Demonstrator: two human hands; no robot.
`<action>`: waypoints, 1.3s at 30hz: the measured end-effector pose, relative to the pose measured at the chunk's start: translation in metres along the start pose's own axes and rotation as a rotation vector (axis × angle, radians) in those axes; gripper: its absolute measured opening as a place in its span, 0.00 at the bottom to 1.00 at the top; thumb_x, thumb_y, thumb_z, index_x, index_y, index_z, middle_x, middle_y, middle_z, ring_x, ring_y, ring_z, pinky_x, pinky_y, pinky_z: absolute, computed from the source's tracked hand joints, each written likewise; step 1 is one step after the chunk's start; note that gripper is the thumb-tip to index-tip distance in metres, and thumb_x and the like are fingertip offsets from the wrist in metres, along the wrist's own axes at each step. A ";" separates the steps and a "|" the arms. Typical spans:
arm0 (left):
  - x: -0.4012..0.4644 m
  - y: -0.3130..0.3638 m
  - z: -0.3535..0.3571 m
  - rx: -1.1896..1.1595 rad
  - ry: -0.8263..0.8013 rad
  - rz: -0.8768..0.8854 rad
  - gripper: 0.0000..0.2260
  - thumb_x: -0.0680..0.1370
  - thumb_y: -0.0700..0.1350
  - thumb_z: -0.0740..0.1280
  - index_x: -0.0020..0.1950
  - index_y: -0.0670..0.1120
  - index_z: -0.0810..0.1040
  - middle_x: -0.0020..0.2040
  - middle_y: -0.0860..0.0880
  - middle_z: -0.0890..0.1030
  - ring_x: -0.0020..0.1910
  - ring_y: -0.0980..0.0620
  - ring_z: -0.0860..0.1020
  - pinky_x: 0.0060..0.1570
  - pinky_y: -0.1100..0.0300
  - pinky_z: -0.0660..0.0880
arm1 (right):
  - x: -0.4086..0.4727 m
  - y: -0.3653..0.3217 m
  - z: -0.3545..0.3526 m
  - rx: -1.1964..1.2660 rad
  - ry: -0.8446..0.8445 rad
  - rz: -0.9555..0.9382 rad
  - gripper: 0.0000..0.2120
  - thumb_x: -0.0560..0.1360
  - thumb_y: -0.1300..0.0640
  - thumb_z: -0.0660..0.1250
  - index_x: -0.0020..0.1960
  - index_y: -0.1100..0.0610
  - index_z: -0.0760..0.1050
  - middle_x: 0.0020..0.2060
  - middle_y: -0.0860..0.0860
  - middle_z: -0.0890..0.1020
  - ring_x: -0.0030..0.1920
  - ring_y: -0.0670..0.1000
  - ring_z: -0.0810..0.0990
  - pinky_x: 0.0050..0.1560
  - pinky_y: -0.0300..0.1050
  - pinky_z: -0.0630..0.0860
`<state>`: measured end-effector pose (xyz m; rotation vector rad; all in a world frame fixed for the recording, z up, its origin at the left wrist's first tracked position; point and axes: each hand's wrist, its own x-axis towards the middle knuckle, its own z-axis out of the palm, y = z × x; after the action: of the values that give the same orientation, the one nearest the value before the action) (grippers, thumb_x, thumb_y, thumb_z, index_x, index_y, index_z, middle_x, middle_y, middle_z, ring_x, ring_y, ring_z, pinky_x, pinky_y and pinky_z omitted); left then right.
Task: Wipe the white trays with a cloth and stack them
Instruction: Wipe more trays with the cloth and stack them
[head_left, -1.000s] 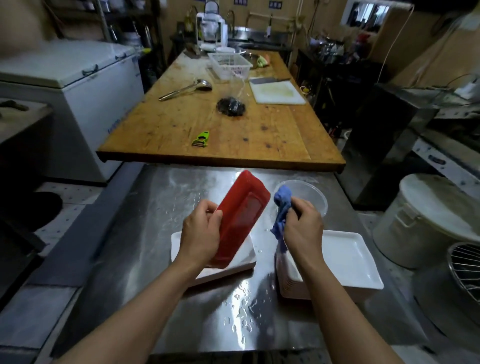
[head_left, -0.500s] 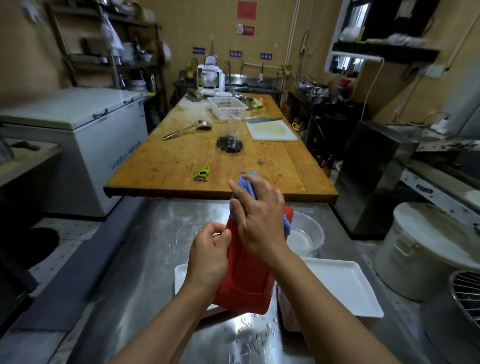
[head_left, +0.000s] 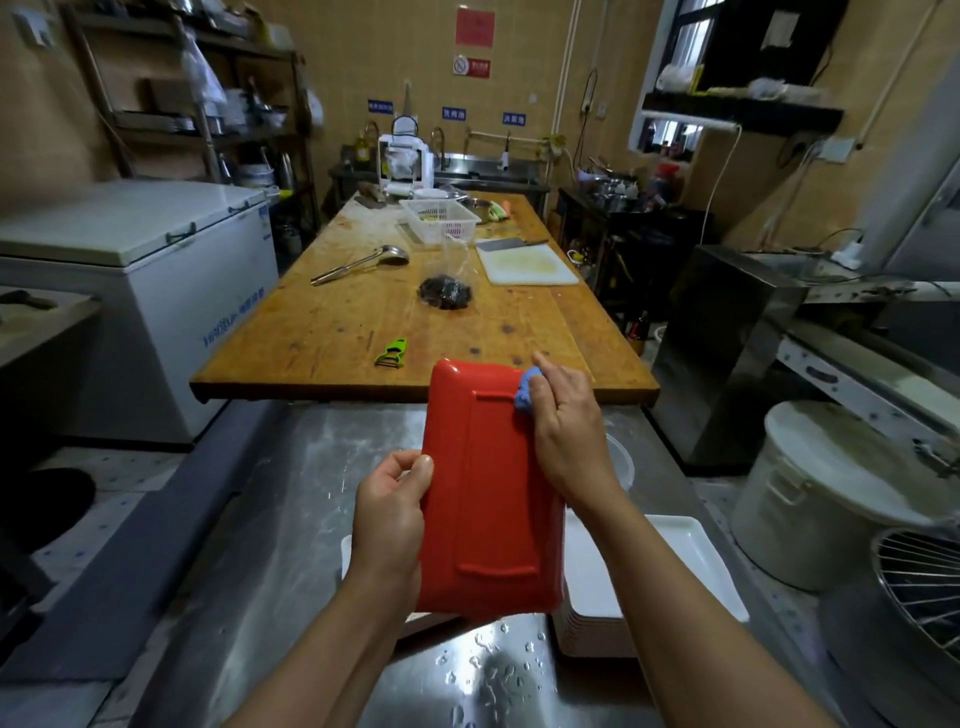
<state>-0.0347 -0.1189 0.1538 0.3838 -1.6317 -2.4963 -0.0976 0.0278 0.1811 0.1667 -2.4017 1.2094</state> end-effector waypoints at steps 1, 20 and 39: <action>0.002 0.000 0.001 -0.025 0.008 -0.013 0.10 0.79 0.38 0.60 0.38 0.43 0.74 0.29 0.46 0.78 0.28 0.51 0.76 0.37 0.54 0.75 | -0.002 -0.001 0.001 -0.027 0.003 -0.019 0.18 0.82 0.56 0.53 0.70 0.59 0.67 0.65 0.59 0.70 0.64 0.57 0.69 0.55 0.39 0.62; 0.022 0.009 0.008 -0.448 -0.135 -0.247 0.09 0.80 0.49 0.57 0.51 0.48 0.76 0.44 0.45 0.79 0.44 0.46 0.79 0.47 0.49 0.74 | -0.054 0.010 -0.011 0.362 0.176 0.337 0.20 0.72 0.54 0.70 0.64 0.53 0.75 0.54 0.49 0.78 0.51 0.42 0.78 0.53 0.37 0.75; 0.052 0.032 -0.012 -0.050 -0.396 -0.350 0.14 0.68 0.46 0.66 0.50 0.42 0.79 0.39 0.43 0.85 0.35 0.48 0.84 0.31 0.53 0.81 | -0.010 0.021 -0.060 0.106 -0.178 0.043 0.16 0.77 0.60 0.64 0.64 0.53 0.75 0.61 0.47 0.72 0.60 0.41 0.69 0.53 0.22 0.63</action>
<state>-0.0822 -0.1556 0.1709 0.1884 -1.7578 -3.0272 -0.0748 0.0870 0.1921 0.2669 -2.5043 1.3959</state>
